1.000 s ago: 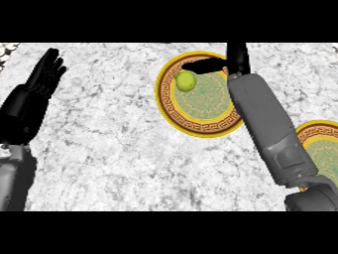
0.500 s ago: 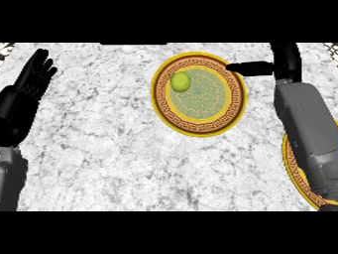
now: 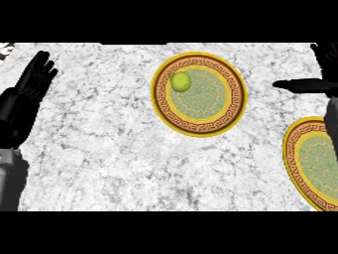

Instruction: Pick the pear from the plate and place it in the plate

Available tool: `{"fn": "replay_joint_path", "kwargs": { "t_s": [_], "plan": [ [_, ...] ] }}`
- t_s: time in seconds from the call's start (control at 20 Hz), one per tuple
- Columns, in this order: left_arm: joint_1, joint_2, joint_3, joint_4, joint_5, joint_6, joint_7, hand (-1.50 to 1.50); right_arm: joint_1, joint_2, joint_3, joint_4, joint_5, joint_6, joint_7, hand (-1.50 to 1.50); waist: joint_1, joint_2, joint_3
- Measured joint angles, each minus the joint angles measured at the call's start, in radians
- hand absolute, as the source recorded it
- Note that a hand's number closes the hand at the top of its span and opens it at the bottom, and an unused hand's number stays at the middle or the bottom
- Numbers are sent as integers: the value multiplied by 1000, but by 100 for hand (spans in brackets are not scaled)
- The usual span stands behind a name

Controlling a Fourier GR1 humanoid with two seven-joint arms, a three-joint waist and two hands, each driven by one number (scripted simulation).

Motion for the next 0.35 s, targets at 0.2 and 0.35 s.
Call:
{"fn": "replay_joint_path", "kwargs": {
  "t_s": [0.2, 0.35],
  "plan": [
    [7, -5, -6, -16, -7, -1, 13, 0, 63, -56, -10, -30, -29, 68, -20, -150, 2, 0, 0],
    [1, -16, -10, -13, -15, 2, 7, 0, 85, -83, -13, -17, -30, 73, -60, -150, 4, 1, 0]
  ]
}}
